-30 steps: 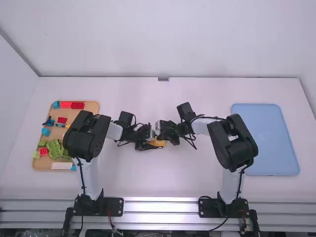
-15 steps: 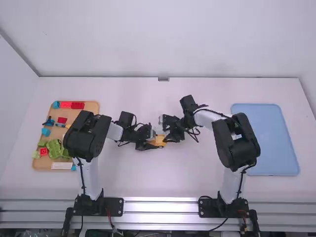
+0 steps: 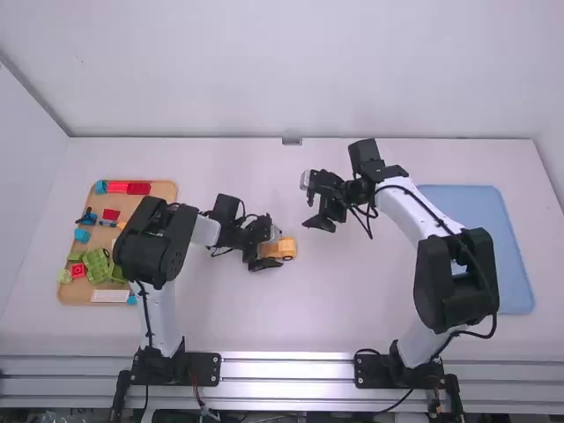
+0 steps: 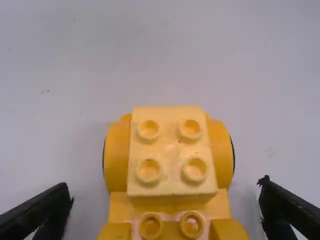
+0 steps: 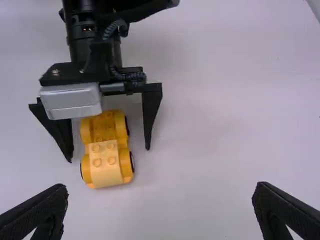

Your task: Assemble lego blocks to make yellow taxi

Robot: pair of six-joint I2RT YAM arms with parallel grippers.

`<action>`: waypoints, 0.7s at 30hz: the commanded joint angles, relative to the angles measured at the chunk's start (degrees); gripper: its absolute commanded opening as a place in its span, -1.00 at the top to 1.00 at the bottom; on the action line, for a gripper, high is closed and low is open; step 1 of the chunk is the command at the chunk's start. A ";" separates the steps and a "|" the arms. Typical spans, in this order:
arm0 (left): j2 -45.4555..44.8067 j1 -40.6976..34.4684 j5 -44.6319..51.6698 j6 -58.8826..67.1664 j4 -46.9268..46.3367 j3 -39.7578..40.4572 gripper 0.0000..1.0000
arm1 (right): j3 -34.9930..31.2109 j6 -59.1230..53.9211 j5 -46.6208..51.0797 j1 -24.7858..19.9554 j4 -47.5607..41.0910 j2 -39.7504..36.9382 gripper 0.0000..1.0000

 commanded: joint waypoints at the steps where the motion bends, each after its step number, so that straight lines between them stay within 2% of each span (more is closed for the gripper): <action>1: -0.52 0.11 -2.29 -0.81 -4.48 1.99 -0.98 | -0.33 0.26 -1.18 0.09 0.35 0.09 -0.97; 5: -5.70 1.09 -4.72 -0.72 -19.98 7.78 -0.98 | -0.31 0.26 -2.40 0.70 0.26 0.04 -0.97; 7: -7.74 1.51 -5.70 -0.11 -24.92 9.77 -0.98 | -0.31 0.22 -2.78 1.20 0.09 0.04 -0.97; 8: -10.08 1.88 -6.45 1.64 -30.58 12.02 -0.98 | -0.31 0.24 -3.30 1.86 0.26 0.04 -0.97; 12: -17.33 3.93 -7.76 4.74 -43.15 18.34 -0.98 | -0.33 2.99 -3.54 4.15 4.24 0.07 -0.97; 15: -22.08 6.69 -9.42 -1.31 -45.33 20.76 -0.98 | -0.33 11.26 -3.50 6.27 10.60 0.07 -0.97; 17: -26.25 9.68 -15.12 -11.08 -44.06 20.92 -0.98 | -0.33 18.01 -3.54 7.98 16.39 0.07 -0.97; 18: -26.25 9.68 -15.12 -11.08 -44.06 20.92 -0.98 | -0.33 18.01 -3.54 7.98 16.39 0.07 -0.97; 21: -32.44 15.13 -20.13 -21.07 -44.44 20.09 -0.98 | -0.33 25.53 -4.07 10.67 24.13 0.07 -0.97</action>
